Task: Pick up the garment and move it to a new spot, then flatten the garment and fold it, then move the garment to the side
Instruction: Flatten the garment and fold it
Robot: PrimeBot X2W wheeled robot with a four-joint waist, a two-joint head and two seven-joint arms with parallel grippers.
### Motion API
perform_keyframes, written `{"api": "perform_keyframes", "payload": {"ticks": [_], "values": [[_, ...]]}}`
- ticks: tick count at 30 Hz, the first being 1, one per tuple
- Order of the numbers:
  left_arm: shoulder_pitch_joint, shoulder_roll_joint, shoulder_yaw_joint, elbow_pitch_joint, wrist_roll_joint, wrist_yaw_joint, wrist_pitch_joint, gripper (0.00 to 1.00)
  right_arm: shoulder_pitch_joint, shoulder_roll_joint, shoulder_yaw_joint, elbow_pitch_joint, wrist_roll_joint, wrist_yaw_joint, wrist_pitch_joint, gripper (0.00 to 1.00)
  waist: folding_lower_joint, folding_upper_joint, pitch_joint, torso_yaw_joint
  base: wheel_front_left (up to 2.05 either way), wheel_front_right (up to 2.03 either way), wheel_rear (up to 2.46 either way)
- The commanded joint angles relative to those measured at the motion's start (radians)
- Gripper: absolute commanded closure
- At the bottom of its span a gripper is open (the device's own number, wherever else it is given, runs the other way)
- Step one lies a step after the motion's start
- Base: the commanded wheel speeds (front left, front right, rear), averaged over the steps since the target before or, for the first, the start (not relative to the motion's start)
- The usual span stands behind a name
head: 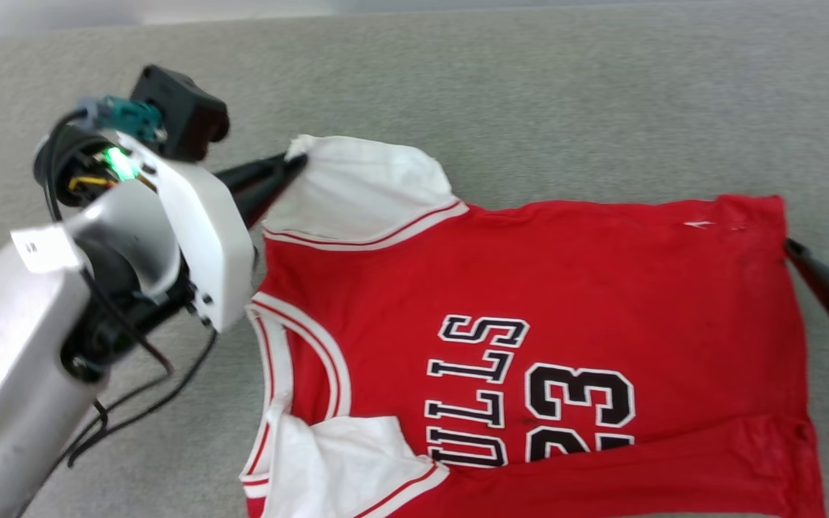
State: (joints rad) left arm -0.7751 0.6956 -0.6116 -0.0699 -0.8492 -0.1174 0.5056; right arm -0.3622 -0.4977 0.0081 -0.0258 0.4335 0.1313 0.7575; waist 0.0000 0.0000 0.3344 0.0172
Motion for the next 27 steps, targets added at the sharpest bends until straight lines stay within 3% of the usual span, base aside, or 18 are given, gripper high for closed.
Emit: {"api": "perform_keyframes", "payload": {"ticks": [1, 6, 10, 25, 26, 27], "values": [[0.02, 0.0, -0.001, -0.034, -0.004, 0.01, -0.008, 1.0, -0.03, -0.018, -0.008, 0.015, -0.006, -0.001, 0.043, 0.0, 0.0, 0.0, 0.018, 0.033, 0.0, 0.0, 0.0], [0.067, 0.01, -0.003, -0.163, 0.002, 0.043, -0.017, 1.0, -0.106, -0.03, -0.018, 0.073, -0.026, -0.001, 0.179, 0.0, 0.0, 0.0, 0.053, 0.083, 0.0, 0.0, 0.0], [0.103, -0.009, -0.008, -0.227, -0.008, 0.062, -0.036, 1.0, -0.142, -0.049, -0.016, 0.122, -0.047, -0.001, 0.224, 0.0, 0.0, 0.0, 0.077, 0.118, 0.0, 0.0, 0.0], [0.14, -0.039, -0.036, -0.259, -0.01, 0.059, -0.073, 1.0, -0.11, -0.03, 0.026, 0.278, -0.102, 0.0, 0.182, 0.0, 0.0, 0.0, 0.114, 0.188, 0.0, 0.0, 0.0], [0.142, -0.039, -0.038, -0.257, -0.011, 0.058, -0.076, 1.0, -0.103, -0.03, 0.031, 0.285, -0.1, 0.0, 0.179, 0.24, 0.0, 0.0, 0.114, 0.19, 0.0, 0.0, 0.0], [0.144, -0.037, -0.04, -0.253, -0.008, 0.057, -0.077, 1.0, -0.098, -0.03, 0.037, 0.29, -0.097, 0.001, 0.176, 0.72, 0.0, 0.0, 0.112, 0.191, 0.0, 0.0, 0.0]]}}
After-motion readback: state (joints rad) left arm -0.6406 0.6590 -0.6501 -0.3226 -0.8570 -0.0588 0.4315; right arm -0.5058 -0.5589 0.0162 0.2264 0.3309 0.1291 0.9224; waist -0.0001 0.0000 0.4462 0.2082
